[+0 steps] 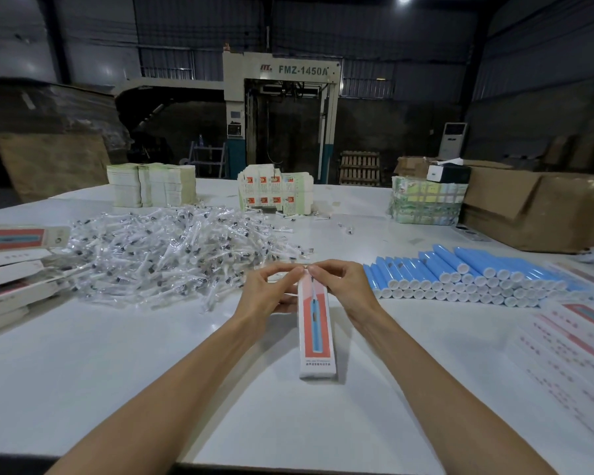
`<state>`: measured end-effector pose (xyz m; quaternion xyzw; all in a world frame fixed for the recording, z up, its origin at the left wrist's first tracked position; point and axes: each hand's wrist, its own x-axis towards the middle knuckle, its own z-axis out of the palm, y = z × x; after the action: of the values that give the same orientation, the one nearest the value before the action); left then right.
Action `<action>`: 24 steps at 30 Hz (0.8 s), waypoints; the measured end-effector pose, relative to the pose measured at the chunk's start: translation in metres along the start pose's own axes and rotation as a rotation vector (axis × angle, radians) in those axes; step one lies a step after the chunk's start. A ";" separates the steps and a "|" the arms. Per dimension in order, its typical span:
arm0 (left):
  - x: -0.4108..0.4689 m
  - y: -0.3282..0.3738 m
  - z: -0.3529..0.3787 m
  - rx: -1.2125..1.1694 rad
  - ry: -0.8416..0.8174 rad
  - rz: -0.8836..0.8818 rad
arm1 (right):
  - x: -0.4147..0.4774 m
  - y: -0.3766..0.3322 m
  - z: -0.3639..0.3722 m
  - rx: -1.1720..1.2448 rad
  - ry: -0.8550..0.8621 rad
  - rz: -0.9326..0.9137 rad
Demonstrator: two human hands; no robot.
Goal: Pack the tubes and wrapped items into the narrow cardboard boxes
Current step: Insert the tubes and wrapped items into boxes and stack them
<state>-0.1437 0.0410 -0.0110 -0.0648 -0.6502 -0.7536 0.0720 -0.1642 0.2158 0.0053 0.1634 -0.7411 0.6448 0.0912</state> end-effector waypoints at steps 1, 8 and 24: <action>0.000 -0.001 0.001 -0.018 0.020 -0.006 | -0.002 0.000 0.003 -0.037 0.013 0.014; 0.005 -0.010 0.007 -0.213 0.031 -0.115 | -0.041 -0.004 0.010 -0.605 -0.096 -0.036; 0.006 -0.021 0.008 0.290 -0.057 0.159 | -0.147 -0.008 -0.166 -1.433 0.221 0.240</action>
<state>-0.1535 0.0514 -0.0295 -0.1263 -0.7468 -0.6415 0.1218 -0.0370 0.3968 -0.0132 -0.0844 -0.9801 0.0203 0.1784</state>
